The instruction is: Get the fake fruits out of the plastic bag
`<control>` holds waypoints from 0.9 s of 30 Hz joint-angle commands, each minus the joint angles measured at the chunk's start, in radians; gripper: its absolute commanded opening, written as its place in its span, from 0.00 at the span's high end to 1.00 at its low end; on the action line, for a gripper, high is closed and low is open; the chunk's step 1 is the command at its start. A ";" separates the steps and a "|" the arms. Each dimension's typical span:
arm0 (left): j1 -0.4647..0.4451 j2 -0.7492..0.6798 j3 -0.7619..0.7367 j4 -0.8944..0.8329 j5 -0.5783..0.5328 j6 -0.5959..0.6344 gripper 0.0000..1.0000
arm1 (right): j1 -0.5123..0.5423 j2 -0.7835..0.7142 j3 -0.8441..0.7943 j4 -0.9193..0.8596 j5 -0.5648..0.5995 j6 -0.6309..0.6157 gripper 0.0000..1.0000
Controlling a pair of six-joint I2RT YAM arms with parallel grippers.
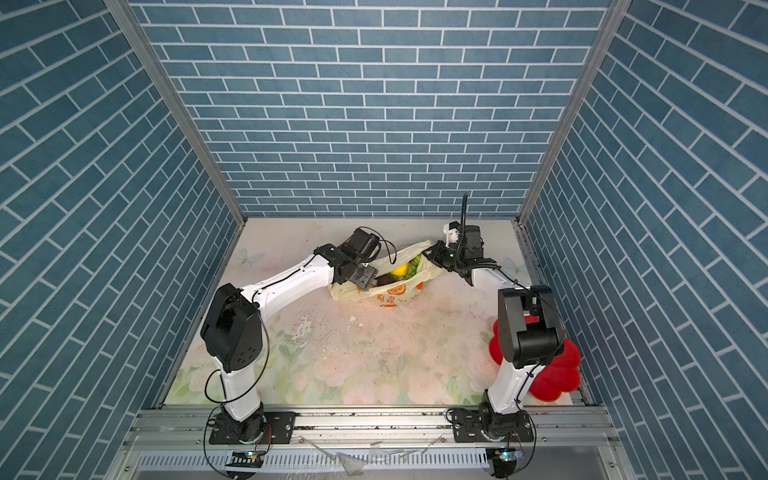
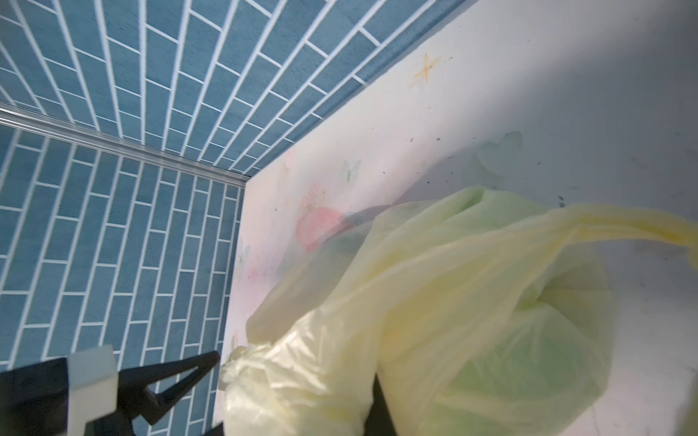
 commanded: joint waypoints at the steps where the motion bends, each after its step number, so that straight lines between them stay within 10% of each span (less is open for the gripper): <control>1: 0.052 0.028 -0.017 0.000 0.016 -0.050 0.34 | -0.006 -0.039 0.044 -0.070 0.039 -0.070 1.00; 19: 0.227 -0.064 -0.263 0.295 0.355 -0.276 0.93 | -0.008 0.095 0.196 -0.103 0.014 -0.067 1.00; 27: 0.153 -0.195 -0.335 0.298 0.231 -0.129 0.34 | 0.007 0.127 0.269 -0.143 0.013 -0.080 1.00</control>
